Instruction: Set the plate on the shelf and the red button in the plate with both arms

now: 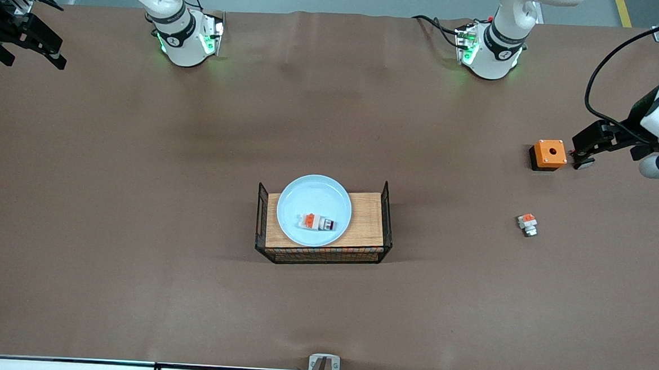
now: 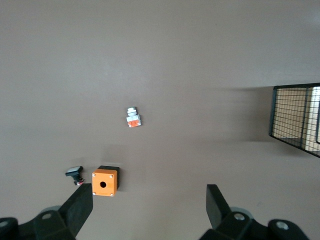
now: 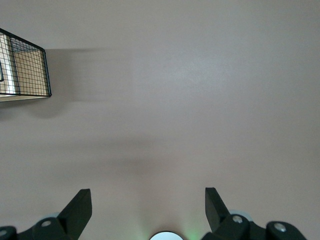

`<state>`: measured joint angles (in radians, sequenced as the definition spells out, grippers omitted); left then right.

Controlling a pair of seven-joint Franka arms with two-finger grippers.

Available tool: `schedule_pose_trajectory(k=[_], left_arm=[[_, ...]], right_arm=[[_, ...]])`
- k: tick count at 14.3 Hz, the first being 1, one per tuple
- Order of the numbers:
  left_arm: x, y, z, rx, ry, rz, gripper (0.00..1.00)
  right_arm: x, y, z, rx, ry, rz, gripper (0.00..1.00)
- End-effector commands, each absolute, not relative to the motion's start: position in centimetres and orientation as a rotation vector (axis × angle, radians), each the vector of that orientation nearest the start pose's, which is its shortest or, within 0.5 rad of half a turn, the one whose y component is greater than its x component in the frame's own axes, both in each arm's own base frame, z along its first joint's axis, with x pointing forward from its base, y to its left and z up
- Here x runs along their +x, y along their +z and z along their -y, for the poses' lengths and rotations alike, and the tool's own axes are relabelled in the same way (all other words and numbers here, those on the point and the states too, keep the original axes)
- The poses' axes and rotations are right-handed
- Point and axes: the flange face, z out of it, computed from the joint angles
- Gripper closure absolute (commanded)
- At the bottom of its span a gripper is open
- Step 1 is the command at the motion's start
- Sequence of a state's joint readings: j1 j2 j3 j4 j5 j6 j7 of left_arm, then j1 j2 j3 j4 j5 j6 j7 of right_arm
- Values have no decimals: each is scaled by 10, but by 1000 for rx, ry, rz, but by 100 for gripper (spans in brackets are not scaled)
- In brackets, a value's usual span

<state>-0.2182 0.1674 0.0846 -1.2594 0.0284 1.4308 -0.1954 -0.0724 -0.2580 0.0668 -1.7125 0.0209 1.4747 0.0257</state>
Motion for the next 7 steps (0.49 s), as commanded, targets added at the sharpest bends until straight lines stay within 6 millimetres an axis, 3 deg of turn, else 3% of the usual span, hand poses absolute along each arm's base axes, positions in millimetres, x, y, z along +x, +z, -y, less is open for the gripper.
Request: schedule_pose_trajectory(k=[1, 2, 7], left_arm=[[583, 667, 51, -3170, -3, 152, 0], [583, 667, 49, -3169, -3, 158, 0], [549, 698, 78, -3147, -38, 82, 0]], right_arm=[[462, 686, -5, -3133, -28, -39, 0], [462, 686, -5, -3133, -28, -37, 0], [463, 685, -5, -3133, -26, -37, 0]])
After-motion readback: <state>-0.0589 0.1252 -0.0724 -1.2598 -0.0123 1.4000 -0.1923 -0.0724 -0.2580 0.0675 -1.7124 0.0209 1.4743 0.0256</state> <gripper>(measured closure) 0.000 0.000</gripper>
